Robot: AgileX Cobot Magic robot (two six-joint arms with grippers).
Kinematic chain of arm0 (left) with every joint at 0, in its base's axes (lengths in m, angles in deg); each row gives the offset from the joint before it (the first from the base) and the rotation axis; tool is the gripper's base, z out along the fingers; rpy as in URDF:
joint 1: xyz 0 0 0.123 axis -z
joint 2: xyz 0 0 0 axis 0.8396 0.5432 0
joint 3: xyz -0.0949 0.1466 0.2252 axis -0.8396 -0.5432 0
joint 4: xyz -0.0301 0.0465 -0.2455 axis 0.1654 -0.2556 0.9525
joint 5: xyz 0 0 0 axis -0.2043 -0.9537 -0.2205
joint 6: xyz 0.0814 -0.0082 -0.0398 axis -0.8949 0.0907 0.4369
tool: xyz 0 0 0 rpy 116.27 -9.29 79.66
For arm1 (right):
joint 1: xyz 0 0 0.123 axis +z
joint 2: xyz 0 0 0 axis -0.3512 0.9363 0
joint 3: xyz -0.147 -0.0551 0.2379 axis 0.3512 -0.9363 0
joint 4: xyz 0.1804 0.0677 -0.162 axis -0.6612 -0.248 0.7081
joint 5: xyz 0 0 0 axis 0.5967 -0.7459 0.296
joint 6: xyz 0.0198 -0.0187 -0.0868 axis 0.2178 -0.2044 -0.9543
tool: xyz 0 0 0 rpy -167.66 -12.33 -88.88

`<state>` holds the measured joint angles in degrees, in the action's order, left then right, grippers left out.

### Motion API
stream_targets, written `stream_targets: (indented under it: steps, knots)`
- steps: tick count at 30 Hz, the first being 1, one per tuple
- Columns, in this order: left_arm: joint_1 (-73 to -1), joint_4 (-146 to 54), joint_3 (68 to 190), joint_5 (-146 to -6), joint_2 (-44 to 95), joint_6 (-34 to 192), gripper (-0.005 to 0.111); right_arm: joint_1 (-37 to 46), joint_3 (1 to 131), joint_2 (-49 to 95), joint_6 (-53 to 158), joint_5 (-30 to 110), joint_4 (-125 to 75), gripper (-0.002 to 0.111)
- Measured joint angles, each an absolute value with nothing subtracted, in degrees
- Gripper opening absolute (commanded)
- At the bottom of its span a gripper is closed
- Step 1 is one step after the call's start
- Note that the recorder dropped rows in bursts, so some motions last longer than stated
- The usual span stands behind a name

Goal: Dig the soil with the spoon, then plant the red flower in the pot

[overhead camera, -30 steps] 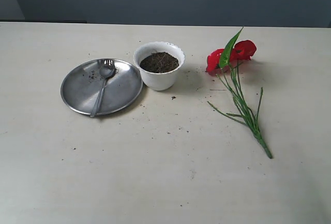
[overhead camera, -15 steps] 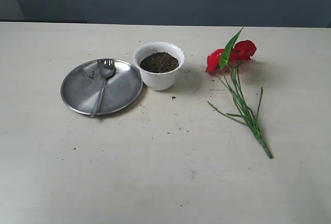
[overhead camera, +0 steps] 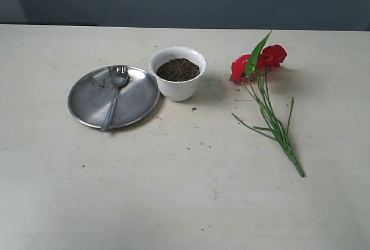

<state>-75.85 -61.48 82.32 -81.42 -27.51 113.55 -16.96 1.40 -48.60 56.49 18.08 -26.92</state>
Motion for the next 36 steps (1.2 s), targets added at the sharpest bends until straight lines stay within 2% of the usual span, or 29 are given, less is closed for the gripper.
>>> stream_targets:
  steps: [11,22,36]
  knots:
    - [-75.6,-43.4,77.0,-89.2,-36.8,87.6,0.0,-17.0,1.4,-48.6,56.5,18.1,-26.9,0.0]
    - [-75.6,-46.4,71.0,-89.5,-42.7,97.6,0.0,-17.0,1.4,-48.6,56.5,18.1,-26.9,0.0]
    - [-75.6,-52.1,68.6,-92.5,-44.1,98.1,0.0,-17.0,1.4,-48.6,56.5,18.1,-26.9,0.0]
